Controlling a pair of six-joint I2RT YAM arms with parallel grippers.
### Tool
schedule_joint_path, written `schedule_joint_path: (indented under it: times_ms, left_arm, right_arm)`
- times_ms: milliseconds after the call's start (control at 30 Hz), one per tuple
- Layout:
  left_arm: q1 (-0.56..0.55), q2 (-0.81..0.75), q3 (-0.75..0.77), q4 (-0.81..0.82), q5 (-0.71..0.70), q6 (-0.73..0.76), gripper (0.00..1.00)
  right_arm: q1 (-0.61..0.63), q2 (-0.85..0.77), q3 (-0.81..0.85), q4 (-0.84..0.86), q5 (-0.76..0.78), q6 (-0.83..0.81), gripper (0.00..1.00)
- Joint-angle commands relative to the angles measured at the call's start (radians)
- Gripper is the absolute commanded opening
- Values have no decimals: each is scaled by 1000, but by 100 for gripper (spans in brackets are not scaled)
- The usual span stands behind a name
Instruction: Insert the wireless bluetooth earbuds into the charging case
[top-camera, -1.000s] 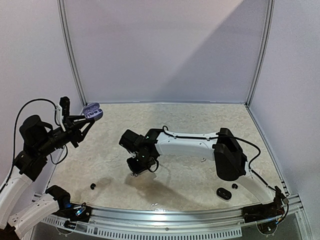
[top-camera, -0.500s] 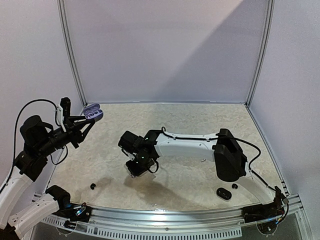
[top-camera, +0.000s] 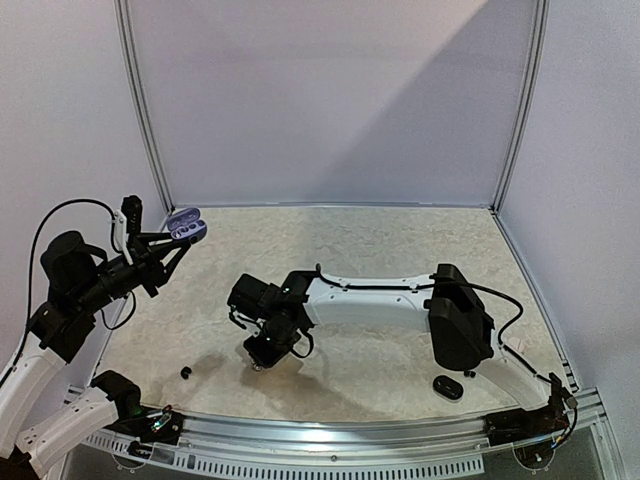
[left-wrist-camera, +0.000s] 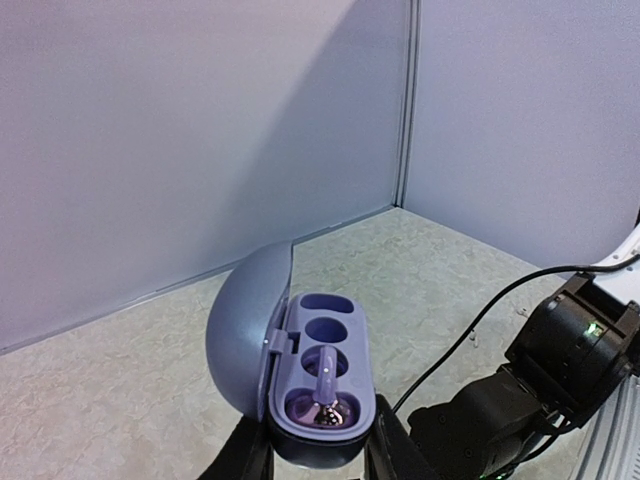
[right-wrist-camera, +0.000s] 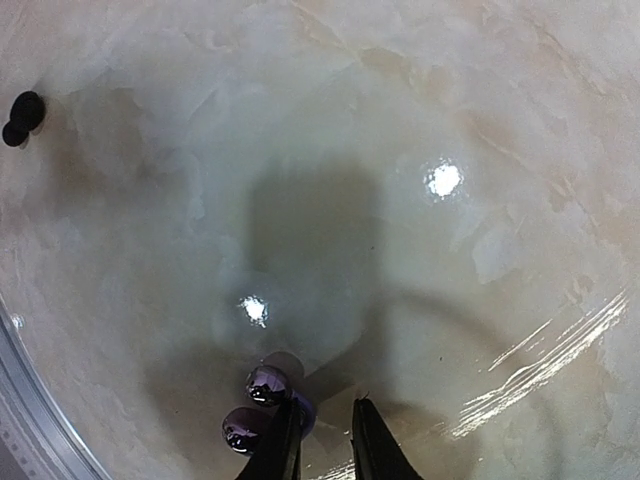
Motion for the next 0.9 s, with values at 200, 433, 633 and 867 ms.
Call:
schedule_joint_path:
  times_ms: [200,433,633,867]
  left_arm:
    - [11,2,-19,-10,-8,25,0]
    - [10,0,-18,-16,-7,35,0]
    - [11,0,-21,-15,-5,37,0]
    - [11,8,-20,-7,1,38,0]
  right_arm:
    - [4,6,-18,48,-28,-43,18]
    - [23,18,-16,8,-16,-103,17]
    - [67,21,6,-73,61,-170,15]
    - [75,40,38,-82,128,-206,12]
